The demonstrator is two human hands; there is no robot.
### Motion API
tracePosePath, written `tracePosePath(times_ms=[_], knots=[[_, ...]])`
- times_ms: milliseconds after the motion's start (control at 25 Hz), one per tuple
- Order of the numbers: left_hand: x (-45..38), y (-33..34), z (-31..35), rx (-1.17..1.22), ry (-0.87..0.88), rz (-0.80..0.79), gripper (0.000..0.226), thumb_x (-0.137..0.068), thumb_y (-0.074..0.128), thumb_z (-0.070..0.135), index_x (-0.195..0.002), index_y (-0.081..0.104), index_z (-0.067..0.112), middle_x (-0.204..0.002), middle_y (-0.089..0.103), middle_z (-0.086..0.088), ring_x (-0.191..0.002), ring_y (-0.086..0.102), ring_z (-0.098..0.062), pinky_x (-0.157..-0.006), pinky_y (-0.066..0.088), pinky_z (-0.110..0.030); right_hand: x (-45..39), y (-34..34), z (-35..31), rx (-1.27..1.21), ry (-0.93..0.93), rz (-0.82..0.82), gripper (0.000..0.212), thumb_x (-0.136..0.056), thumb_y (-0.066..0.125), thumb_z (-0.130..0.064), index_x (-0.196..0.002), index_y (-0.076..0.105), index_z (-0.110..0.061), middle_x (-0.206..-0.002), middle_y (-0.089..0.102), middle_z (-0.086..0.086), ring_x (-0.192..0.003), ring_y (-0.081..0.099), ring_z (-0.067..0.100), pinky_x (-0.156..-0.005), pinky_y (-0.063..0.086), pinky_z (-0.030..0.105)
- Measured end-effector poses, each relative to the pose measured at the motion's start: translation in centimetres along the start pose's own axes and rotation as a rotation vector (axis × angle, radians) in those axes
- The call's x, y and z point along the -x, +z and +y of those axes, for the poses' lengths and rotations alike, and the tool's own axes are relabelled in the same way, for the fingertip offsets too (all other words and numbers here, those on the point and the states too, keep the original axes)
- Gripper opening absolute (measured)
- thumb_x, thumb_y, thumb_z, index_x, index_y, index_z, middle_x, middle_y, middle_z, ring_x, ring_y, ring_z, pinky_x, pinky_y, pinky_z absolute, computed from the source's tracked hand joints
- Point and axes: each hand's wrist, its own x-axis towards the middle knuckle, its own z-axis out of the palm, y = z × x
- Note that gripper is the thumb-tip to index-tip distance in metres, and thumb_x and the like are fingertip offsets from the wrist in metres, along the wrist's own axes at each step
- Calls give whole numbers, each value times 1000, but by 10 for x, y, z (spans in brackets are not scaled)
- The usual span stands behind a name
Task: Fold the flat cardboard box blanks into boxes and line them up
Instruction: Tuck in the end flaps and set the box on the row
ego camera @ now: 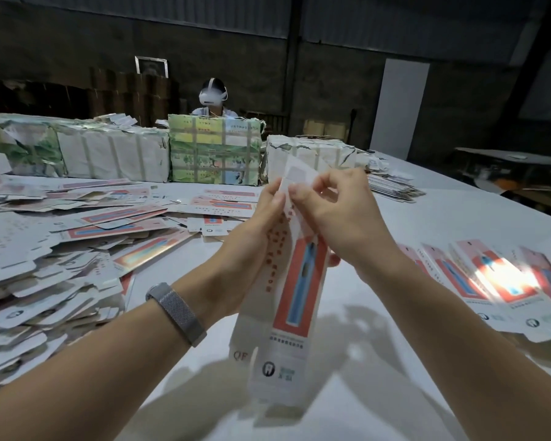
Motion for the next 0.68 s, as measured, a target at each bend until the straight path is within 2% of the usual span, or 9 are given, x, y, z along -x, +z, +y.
tracePosePath(times_ms=[80,120,200,280,400,480,560,680], knots=[[3,1,2,-33,-57,-39,54,-105,25,59,-131,61,29,-108,75,-12,-88,75,-30,-70,60,-31,-3,-6,-2,70,-18,-46,29,-89,65,-52,-74,57,-28,-103,40,-9,-120,44,17,-94,43,33],[4,1,2,-54,-69,-39,58,-103,23,61,-123,67,30,-108,75,-11,-89,75,-30,-71,60,-30,-4,-10,-3,71,-32,-69,30,-89,65,-51,-71,58,-28,-105,41,-7,-121,42,17,-97,38,31],[5,1,3,-78,-83,-26,63,-100,22,64,-112,74,29,-106,76,-8,-90,75,-29,-72,61,-31,-4,-14,-5,-18,-21,-109,31,-89,66,-49,-68,59,-27,-106,43,-6,-117,44,14,-89,37,21],[4,1,1,-64,-96,-44,70,-95,22,68,-107,75,24,-104,76,-8,-87,75,-27,-70,61,-32,-4,-15,-6,-115,-12,-112,33,-91,65,-45,-66,59,-25,-105,43,-5,-106,49,10,-71,42,14],[5,6,-5,26,-127,-107,76,-86,23,74,-102,77,23,-102,76,-10,-85,73,-26,-71,60,-34,-3,-11,-9,-191,-22,-70,38,-95,62,-40,-62,56,-22,-103,42,-1,-100,51,14,-58,45,19],[5,9,-9,88,-154,-138,82,-83,23,78,-105,75,18,-103,74,-14,-87,71,-29,-77,61,-38,-2,-11,-11,-222,-17,-73,41,-97,60,-38,-62,54,-17,-100,43,0,-94,51,12,-66,46,21],[3,10,-11,99,-157,-150,86,-83,22,80,-108,69,13,-100,71,-16,-87,69,-31,-82,59,-42,-2,-13,-13,-289,8,-137,43,-99,57,-36,-64,51,-12,-91,47,8,-80,53,19,-67,44,29],[1,13,-10,137,-168,-130,87,-87,20,81,-104,67,11,-92,65,-16,-78,66,-27,-74,60,-37,0,-13,-17,-374,32,-186,39,-99,56,-34,-71,51,-8,-80,50,14,-70,48,27,-64,42,36]])
